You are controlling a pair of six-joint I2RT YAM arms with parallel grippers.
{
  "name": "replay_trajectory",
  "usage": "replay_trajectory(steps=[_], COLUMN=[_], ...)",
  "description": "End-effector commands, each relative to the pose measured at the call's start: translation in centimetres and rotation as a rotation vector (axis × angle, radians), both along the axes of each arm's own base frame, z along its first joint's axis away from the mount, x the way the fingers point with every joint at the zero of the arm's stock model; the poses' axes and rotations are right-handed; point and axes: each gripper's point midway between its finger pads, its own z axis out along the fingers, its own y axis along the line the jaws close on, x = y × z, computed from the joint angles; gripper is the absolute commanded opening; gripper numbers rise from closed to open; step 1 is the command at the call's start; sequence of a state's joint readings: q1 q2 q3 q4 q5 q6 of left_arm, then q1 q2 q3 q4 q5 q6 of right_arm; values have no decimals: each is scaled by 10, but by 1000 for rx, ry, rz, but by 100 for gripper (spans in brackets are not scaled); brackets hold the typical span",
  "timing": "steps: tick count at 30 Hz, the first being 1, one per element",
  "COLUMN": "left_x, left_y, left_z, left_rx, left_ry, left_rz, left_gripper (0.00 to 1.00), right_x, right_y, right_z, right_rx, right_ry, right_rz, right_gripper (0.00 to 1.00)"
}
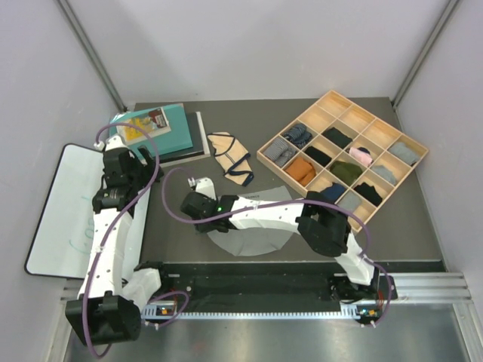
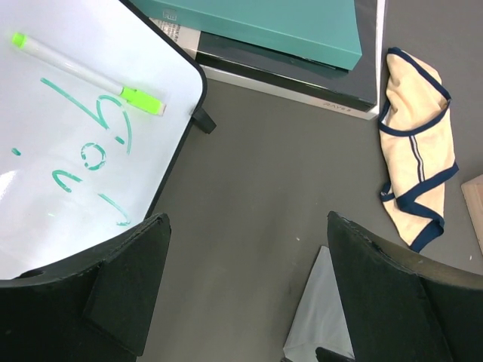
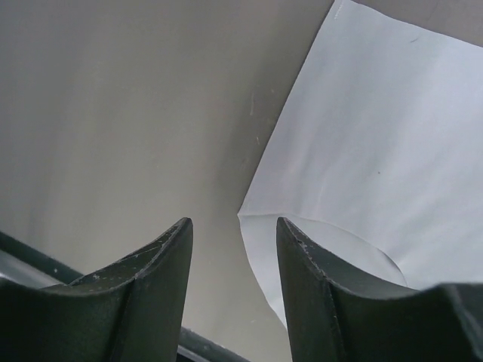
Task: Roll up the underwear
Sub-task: Fold the underwear at the center of the board.
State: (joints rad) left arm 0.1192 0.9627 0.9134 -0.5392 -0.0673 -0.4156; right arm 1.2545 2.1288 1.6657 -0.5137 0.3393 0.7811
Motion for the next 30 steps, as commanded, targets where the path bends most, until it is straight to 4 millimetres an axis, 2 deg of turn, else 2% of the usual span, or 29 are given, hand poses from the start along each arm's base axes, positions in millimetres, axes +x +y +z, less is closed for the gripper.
replay_trajectory(steps=[1,5,15,21,30], left_x=[4,3,3,3,4], left_y=[-1,-3,-6,-5,-6], left_z=[13,14,15,14,14], left_rx=[-11,-15,-27,-27,-35], left_ry=[-55,-60,-64,-61,-62], left_rz=[-8,-12,-24,-19,-25], left_gripper=[89,89,89,89,89], right_x=[4,5,13,9,-1], right_y=[6,8,8,7,-10], right_z=[3,-9,-17,-33,-57], right_rx=[-21,-53,-113,-153,-243], right_ry=[-25,-23,-55,-26,23], right_rz=[-7,2,8,29,31], right_gripper=[47,44,41,38,32])
